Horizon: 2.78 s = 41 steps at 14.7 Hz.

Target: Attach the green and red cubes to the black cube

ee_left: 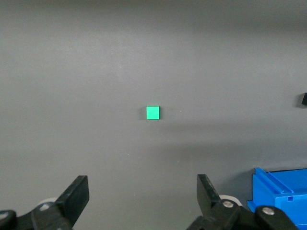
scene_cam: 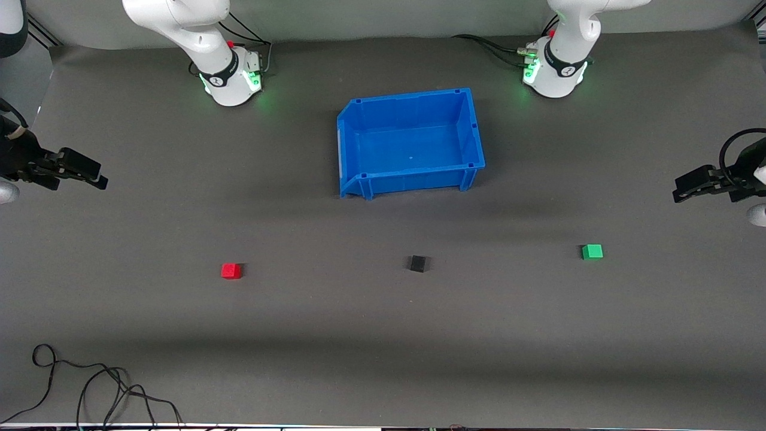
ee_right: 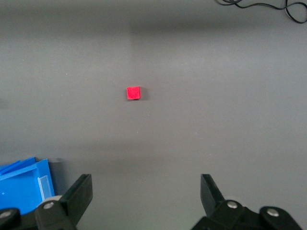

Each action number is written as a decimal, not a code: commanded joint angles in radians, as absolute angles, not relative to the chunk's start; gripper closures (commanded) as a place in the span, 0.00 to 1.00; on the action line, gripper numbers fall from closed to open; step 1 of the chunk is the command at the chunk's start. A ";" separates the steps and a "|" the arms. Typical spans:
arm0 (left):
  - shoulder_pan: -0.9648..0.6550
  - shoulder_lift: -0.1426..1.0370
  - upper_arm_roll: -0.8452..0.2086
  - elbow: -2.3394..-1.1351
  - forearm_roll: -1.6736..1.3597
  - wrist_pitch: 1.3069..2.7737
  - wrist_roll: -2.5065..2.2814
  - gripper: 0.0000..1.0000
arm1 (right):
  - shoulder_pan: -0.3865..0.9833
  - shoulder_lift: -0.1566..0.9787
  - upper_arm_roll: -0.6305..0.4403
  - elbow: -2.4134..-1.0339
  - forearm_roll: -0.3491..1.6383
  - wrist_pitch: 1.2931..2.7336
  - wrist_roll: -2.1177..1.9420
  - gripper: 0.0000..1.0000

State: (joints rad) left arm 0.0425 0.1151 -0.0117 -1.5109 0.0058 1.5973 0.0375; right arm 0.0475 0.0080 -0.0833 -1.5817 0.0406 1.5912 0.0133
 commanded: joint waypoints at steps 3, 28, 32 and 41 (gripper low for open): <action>0.038 0.110 -0.009 -1.511 0.011 1.586 0.034 0.00 | 0.061 0.014 -0.100 -1.566 0.058 1.583 0.005 0.00; 0.127 0.425 -0.015 -1.856 -0.025 2.144 -1.277 0.00 | 0.064 0.305 -0.095 -1.694 0.339 1.927 1.372 0.00; 0.101 0.443 -0.015 -2.018 -0.025 2.405 -1.462 0.07 | 0.069 0.379 -0.092 -1.848 0.426 2.167 1.211 0.00; 0.095 0.477 -0.018 -2.043 -0.026 2.476 -1.456 0.18 | 0.067 0.563 -0.094 -1.878 0.698 2.331 1.012 0.00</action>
State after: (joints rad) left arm 0.1076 0.4831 -0.0222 -2.0237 -0.0187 2.4483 -1.4377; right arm 0.0600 0.5525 -0.0864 -1.8741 0.6454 2.2968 1.0387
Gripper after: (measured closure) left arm 0.167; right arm 0.000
